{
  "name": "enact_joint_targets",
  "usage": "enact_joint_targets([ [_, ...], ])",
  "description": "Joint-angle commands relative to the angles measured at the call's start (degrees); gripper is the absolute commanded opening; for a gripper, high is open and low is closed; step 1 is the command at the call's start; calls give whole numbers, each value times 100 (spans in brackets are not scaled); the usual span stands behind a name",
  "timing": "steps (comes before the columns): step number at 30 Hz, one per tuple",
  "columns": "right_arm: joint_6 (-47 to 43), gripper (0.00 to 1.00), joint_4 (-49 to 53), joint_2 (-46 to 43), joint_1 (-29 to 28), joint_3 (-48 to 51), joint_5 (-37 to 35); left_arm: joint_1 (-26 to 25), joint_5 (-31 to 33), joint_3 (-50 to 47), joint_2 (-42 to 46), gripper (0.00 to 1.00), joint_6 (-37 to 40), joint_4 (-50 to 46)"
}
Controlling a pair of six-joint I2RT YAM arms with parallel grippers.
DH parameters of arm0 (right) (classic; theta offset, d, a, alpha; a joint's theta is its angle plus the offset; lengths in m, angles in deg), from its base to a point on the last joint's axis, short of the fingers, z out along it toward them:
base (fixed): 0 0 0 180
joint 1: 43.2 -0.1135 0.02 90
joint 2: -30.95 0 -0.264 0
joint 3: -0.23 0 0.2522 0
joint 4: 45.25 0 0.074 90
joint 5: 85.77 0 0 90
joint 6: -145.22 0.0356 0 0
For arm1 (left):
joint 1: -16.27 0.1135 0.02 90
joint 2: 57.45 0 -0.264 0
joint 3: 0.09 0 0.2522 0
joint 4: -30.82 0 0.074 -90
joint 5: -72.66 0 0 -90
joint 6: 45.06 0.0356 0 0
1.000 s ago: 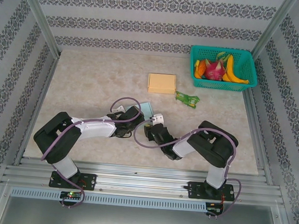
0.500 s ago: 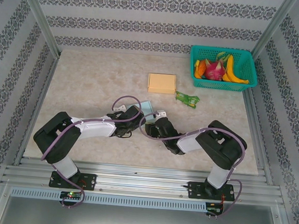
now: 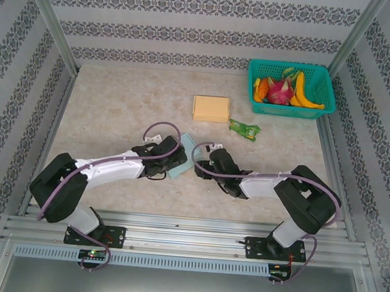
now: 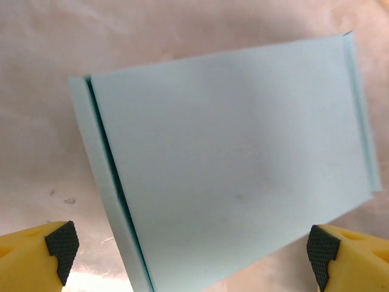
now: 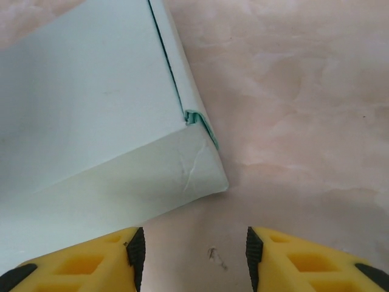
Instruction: Fold the paper box
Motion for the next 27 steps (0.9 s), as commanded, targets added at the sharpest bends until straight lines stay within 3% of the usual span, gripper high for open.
enact_joint_targets([
  [1, 133, 41, 689, -285, 172, -122, 448, -50, 477, 216, 440, 98, 580, -272],
  [5, 187, 22, 1050, -484, 225, -250, 529, 226, 779, 475, 426, 100, 1386, -246],
  [9, 427, 0, 1051, -396, 384, -379, 671, 1073, -376, 392, 111, 100, 2268, 761],
  [16, 1006, 0, 797, 308, 799, -728, 1639, 2011, -2552, 321, -775, 99, 3034, 2768],
  [27, 1079, 0, 704, 840, 901, -954, 1793, 2032, -3493, 587, -1683, 94, 3063, 3365],
])
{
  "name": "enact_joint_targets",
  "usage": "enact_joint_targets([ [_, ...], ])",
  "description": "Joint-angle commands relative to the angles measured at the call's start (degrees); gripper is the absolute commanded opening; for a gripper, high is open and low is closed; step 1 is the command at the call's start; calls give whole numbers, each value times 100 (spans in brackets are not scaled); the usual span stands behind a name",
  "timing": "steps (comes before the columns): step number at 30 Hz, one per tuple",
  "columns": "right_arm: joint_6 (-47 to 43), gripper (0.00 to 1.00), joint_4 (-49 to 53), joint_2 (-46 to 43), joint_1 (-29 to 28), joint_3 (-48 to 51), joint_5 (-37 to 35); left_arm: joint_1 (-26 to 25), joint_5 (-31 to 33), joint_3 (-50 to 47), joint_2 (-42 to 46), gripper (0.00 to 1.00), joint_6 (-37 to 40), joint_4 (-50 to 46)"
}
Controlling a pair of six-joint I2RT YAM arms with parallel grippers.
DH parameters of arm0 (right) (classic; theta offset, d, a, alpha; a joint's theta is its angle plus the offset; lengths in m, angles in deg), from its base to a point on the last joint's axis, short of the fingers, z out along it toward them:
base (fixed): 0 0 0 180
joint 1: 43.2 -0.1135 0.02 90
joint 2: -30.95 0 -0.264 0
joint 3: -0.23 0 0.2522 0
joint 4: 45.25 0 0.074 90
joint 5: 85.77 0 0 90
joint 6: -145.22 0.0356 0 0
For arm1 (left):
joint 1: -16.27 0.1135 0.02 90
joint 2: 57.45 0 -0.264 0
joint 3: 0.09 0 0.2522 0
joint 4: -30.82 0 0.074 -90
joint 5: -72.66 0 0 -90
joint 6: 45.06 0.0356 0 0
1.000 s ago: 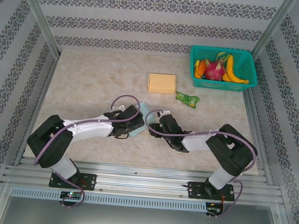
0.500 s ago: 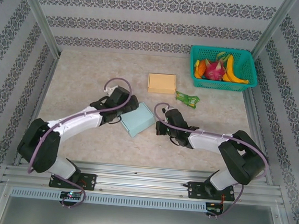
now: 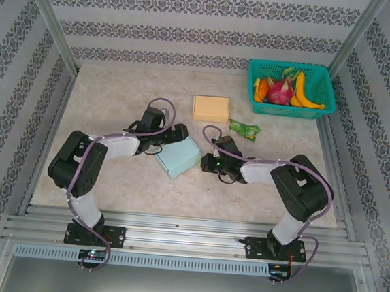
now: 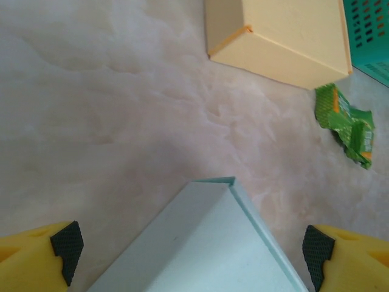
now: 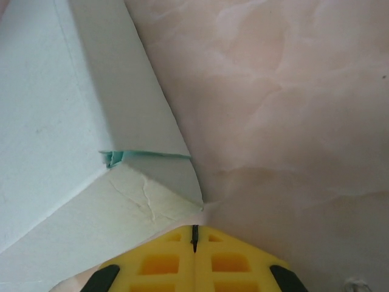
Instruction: Fold the paper box
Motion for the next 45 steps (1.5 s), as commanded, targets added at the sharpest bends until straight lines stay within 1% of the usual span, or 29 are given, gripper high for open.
enact_joint_targets([
  [1, 114, 0, -177, 186, 91, -153, 171, 0, -444, 213, -231, 94, 169, 394],
  [7, 221, 0, -332, 471, 190, -187, 165, -20, -729, 262, -583, 90, 106, 582],
  [11, 303, 0, -466, 576, 277, -147, 175, -126, -904, 314, -710, 88, 105, 625],
  [20, 316, 0, -643, 768, 346, -173, 330, -379, -992, 304, -863, 87, 129, 685],
  [24, 361, 0, -977, 913, 341, -220, 643, -751, -1300, 384, -1036, 85, -56, 912],
  [29, 445, 0, -1432, 968, 341, -203, 846, -1396, -1822, 489, -1152, 84, -371, 1355],
  [31, 484, 0, -1621, 968, 341, -172, 927, -1640, -1908, 589, -1145, 84, -352, 1285],
  [34, 561, 0, -1886, 943, 344, -87, 979, -1806, -1918, 690, -1123, 84, -391, 1122],
  [36, 587, 0, -1998, 900, 350, -13, 945, -1782, -1856, 656, -1072, 84, -499, 1082],
  [38, 605, 0, -2067, 827, 363, 93, 890, -1729, -1635, 684, -982, 84, -462, 836],
  [41, 610, 0, -2097, 653, 384, 264, 784, -1636, -925, 743, -846, 85, -363, 225],
  [43, 584, 0, -2014, 479, 398, 392, 667, -1525, -505, 718, -796, 85, -433, 17],
  [45, 541, 0, -1862, 276, 418, 513, 529, -1364, -248, 640, -775, 86, -570, -21],
])
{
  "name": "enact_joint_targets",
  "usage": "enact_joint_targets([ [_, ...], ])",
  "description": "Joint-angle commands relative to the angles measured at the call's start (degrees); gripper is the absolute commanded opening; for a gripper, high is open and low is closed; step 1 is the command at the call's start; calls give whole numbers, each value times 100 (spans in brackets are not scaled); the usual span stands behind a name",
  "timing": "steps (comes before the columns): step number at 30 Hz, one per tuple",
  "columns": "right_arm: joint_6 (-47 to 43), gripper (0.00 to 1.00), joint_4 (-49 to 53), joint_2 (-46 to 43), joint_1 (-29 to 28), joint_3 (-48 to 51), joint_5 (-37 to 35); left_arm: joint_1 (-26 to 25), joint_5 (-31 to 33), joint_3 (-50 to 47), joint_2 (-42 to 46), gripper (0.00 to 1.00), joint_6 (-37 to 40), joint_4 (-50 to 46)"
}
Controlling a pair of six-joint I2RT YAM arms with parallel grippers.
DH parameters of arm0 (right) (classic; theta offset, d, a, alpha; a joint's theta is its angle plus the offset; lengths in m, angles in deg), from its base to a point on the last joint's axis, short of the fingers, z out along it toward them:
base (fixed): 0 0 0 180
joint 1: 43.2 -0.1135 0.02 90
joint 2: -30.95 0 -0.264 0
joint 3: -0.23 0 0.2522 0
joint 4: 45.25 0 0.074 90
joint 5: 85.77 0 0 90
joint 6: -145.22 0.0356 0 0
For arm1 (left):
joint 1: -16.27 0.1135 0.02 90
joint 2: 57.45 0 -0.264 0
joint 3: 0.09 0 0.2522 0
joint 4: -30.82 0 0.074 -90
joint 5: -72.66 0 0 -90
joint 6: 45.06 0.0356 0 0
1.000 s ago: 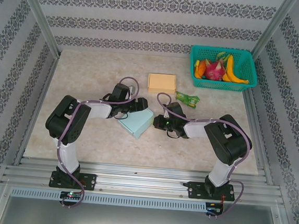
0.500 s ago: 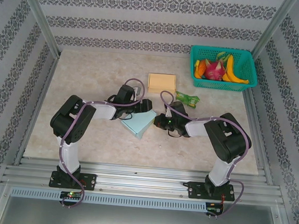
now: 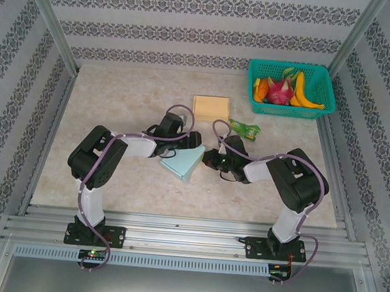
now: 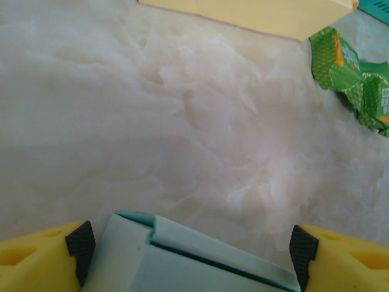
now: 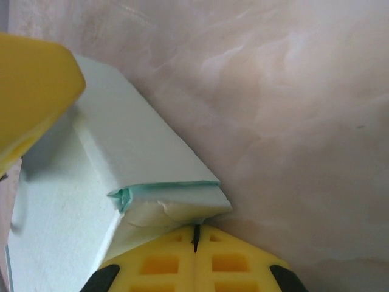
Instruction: Fold the paper box
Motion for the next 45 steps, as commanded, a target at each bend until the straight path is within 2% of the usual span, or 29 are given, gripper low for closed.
enact_joint_targets([
  [1, -270, 0, -214, -239, -47, 201, -365, -413, -571, 34, 95, 87, -741, -211],
  [6, -428, 0, 213, -587, 5, 396, -471, -51, -396, -212, 170, 91, -1050, -10],
  [10, -473, 0, 452, -762, 18, 529, -498, -27, -250, -327, 409, 94, -1020, -50],
  [17, -525, 0, 764, -1420, -78, 1058, -602, -26, 372, -795, 1197, 96, -740, -539],
  [26, -469, 0, 1430, -2121, -998, 1281, -1159, -52, 321, -1818, 1924, 95, -857, -247],
  [35, -128, 0, 1154, -1797, -1702, 1148, -1222, -278, 363, -2083, 2049, 95, -914, -195],
  [45, -99, 0, 1128, -1520, -1880, 932, -1233, -372, 400, -2158, 2044, 95, -943, -154],
])
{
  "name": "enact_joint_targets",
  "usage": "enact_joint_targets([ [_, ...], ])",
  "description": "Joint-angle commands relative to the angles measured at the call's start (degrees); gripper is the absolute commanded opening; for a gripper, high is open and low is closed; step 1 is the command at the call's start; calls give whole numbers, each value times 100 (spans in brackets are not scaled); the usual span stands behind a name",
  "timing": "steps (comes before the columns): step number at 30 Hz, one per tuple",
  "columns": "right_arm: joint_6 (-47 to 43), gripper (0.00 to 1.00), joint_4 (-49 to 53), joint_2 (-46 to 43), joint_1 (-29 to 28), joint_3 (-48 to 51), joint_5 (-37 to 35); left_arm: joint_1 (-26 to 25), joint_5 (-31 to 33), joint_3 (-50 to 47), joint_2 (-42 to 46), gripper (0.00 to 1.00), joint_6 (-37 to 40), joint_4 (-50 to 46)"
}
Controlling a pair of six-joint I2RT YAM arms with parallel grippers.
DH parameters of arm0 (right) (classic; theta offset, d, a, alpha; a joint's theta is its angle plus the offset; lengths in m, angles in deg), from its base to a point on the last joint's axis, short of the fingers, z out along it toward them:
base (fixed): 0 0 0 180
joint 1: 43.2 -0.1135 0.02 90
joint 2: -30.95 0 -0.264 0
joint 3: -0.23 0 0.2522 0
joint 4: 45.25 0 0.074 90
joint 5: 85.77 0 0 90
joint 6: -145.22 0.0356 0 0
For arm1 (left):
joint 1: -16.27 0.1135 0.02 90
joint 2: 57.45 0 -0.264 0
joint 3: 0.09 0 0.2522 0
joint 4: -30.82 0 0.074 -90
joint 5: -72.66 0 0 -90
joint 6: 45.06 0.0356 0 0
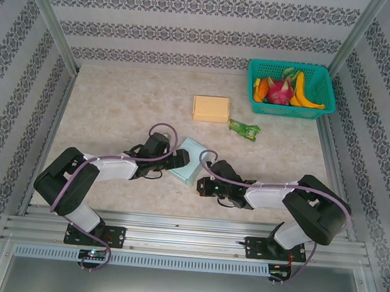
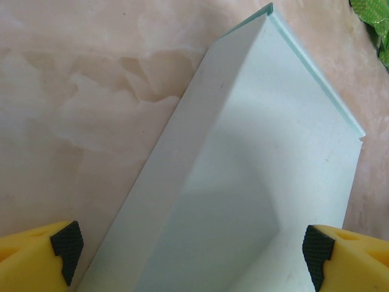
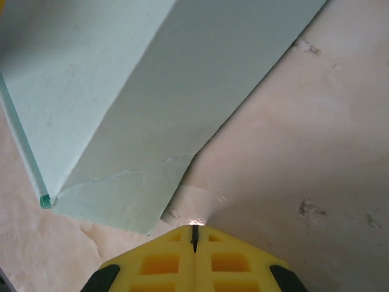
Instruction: Fold the paper box
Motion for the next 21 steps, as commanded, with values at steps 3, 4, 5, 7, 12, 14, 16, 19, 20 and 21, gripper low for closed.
enact_joint_targets([
  [3, 49, 0, -53, 138, -94, -175, -77, -107, 73, -87, 116, 95, -77, 57],
  [4, 49, 0, -48, 146, -103, -191, -70, -115, 72, -82, 112, 95, -69, 49],
  [5, 46, 0, -48, 157, -111, -201, -77, -122, 85, -78, 98, 95, -69, 34],
  [7, 40, 0, -49, 173, -127, -220, -94, -124, 95, -69, 99, 95, -68, 22],
  [12, 41, 0, -70, 269, -138, -280, -95, -186, 89, -101, 125, 95, -71, 70],
  [14, 49, 0, -75, 280, -171, -294, -96, -212, 89, -89, 118, 95, -78, 55],
  [16, 58, 0, -72, 280, -191, -307, -113, -243, 91, -73, 124, 95, -72, 48],
  [19, 57, 0, -79, 305, -215, -333, -127, -299, 99, -57, 131, 95, -83, 44],
  [20, 58, 0, -93, 328, -217, -342, -130, -322, 101, -56, 134, 95, -79, 48],
  [21, 58, 0, -101, 348, -225, -359, -130, -342, 102, -57, 126, 95, -79, 55],
])
